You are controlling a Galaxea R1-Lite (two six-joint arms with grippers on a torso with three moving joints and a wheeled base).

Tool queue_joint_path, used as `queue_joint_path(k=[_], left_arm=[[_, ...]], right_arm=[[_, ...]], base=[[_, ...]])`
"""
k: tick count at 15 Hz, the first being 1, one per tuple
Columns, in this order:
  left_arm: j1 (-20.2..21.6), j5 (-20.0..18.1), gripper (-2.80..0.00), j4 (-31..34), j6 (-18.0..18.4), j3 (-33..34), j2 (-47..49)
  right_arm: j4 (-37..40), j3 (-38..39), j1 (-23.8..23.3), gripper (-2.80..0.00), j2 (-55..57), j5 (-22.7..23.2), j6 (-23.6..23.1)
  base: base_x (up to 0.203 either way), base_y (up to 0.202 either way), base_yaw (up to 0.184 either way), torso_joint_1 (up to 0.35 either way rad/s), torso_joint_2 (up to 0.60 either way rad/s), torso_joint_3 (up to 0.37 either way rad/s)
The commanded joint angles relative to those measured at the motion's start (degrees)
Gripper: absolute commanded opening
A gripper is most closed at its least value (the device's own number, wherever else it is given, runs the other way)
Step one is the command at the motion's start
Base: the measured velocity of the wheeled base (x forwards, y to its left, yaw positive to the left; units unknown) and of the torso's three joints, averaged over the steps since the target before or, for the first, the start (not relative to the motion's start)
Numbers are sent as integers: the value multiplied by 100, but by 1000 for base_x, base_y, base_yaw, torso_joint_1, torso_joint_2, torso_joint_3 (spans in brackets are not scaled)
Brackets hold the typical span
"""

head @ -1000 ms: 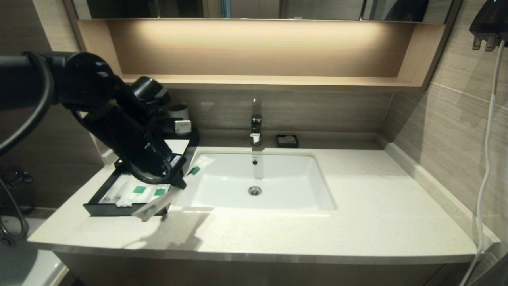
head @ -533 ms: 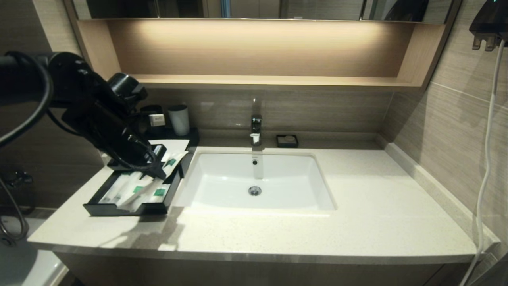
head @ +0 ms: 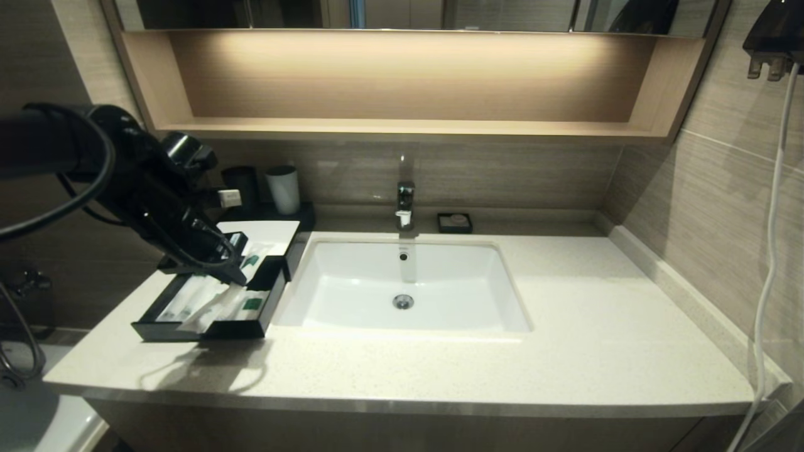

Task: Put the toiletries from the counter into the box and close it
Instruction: Place the bathroom toiletry into the drawer

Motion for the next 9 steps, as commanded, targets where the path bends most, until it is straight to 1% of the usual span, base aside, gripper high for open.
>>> queue_joint_path(k=[1, 5, 9], left_arm=[[80, 10, -280, 23, -1, -14, 97], [292, 24, -280, 141, 7, -392, 470], [314, 119, -280, 56, 37, -423, 759]], right_arm=[[0, 0, 0, -280, 0, 0, 0], [0, 0, 0, -280, 0, 0, 0], [0, 0, 0, -280, 0, 0, 0]], base=[[0, 0, 0, 0, 0, 0], [0, 0, 0, 0, 0, 0], [0, 0, 0, 0, 0, 0]])
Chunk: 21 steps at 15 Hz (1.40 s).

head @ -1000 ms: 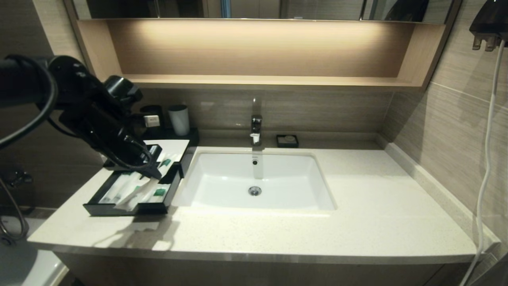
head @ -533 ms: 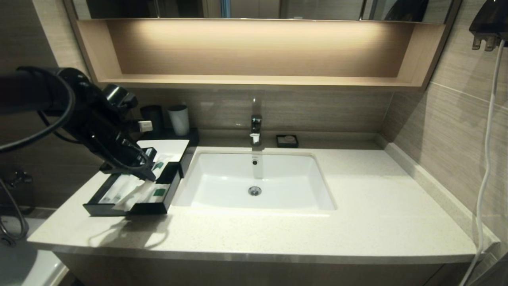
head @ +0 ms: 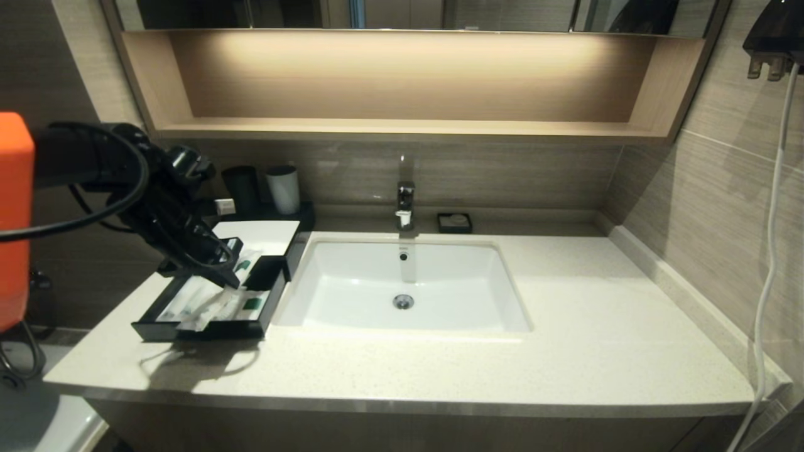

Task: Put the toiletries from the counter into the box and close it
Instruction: Place the bathroom toiletry into the drawer

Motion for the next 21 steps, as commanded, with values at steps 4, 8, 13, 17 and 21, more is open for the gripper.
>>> queue_joint_path(k=[4, 8, 13, 17, 21], left_arm=[[62, 17, -280, -194, -1, -27, 265], [97, 17, -280, -462, -10, -23, 256], [231, 17, -280, -382, -16, -19, 154], [440, 25, -280, -186, -1, -19, 186], [510, 21, -280, -244, -1, -19, 54]], right_arm=[[0, 0, 0, -280, 0, 0, -1], [0, 0, 0, -280, 0, 0, -1], [0, 0, 0, -280, 0, 0, -1], [0, 0, 0, -280, 0, 0, -1], [0, 0, 0, -280, 0, 0, -1]], base=[[0, 0, 0, 0, 0, 0], [0, 0, 0, 0, 0, 0], [0, 0, 0, 0, 0, 0], [0, 0, 0, 0, 0, 0], [0, 0, 0, 0, 0, 0]])
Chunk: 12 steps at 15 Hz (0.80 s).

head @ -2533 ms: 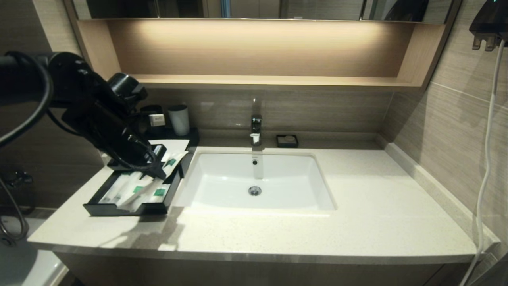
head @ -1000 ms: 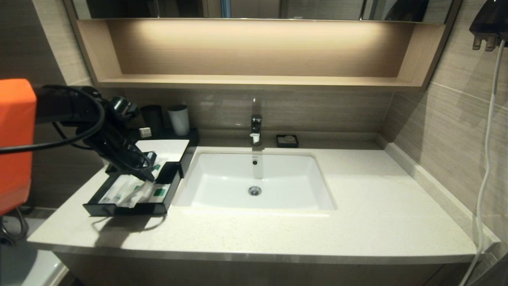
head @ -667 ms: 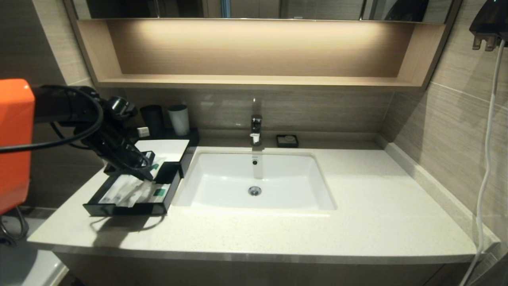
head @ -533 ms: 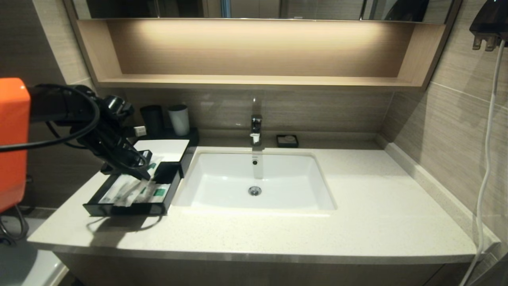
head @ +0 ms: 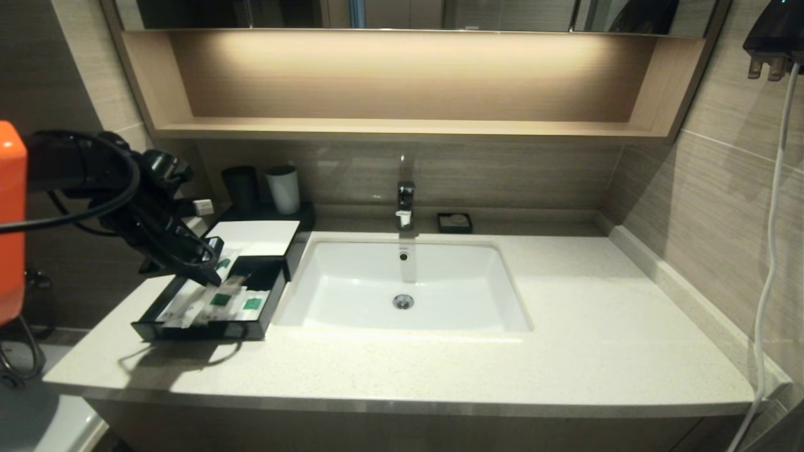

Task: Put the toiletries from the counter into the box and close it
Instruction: Place the bathroom toiletry into the drawer

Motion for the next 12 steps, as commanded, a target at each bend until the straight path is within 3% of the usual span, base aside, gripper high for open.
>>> queue_joint_path(k=[1, 7, 12], left_arm=[[12, -6, -280, -9, -2, -3, -114], [11, 4, -280, -206, 83, -3, -69], [11, 4, -280, -810, 159, -3, -31]], right_arm=[[0, 0, 0, -280, 0, 0, 0], [0, 0, 0, -280, 0, 0, 0], [0, 0, 0, -280, 0, 0, 0]], base=[[0, 0, 0, 0, 0, 0], [0, 0, 0, 0, 0, 0], [0, 0, 0, 0, 0, 0]])
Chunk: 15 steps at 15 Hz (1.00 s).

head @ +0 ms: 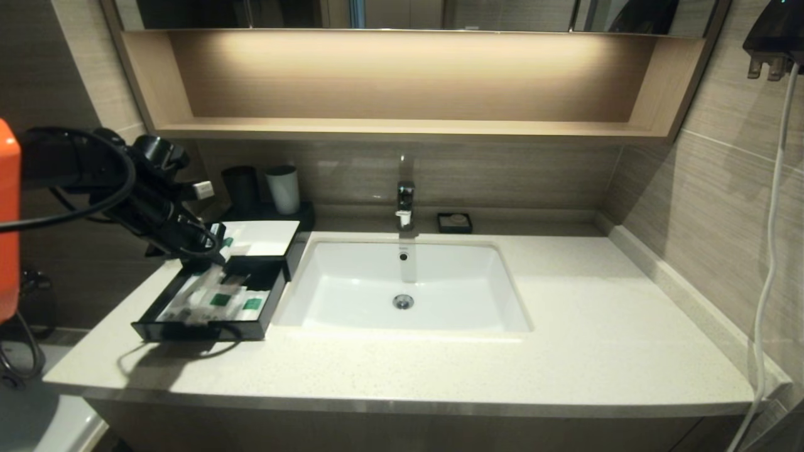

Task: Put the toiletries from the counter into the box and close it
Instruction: Place the bathroom toiletry into the drawer

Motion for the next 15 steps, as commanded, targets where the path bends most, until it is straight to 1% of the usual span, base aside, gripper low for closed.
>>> queue_joint_path(k=[1, 2, 3, 6, 9, 13, 15], left_arm=[[-2, 0, -280, -167, 8, 1, 48], [-18, 4, -280, -209, 20, 1, 62], [-37, 4, -280, -109, 34, 6, 24], [-50, 12, -280, 506, 78, 19, -96], [-14, 4, -280, 938, 346, 19, -134], [3, 13, -280, 1450, 385, 19, -164], [3, 21, -280, 1529, 437, 16, -81]], right_arm=[[0, 0, 0, -280, 0, 0, 0], [0, 0, 0, -280, 0, 0, 0], [0, 0, 0, -280, 0, 0, 0], [0, 0, 8, -280, 0, 0, 0], [0, 0, 0, -280, 0, 0, 0], [0, 0, 0, -280, 0, 0, 0], [0, 0, 0, -280, 0, 0, 0]], base=[[0, 0, 0, 0, 0, 0], [0, 0, 0, 0, 0, 0], [0, 0, 0, 0, 0, 0], [0, 0, 0, 0, 0, 0], [0, 0, 0, 0, 0, 0], [0, 0, 0, 0, 0, 0], [0, 0, 0, 0, 0, 0]])
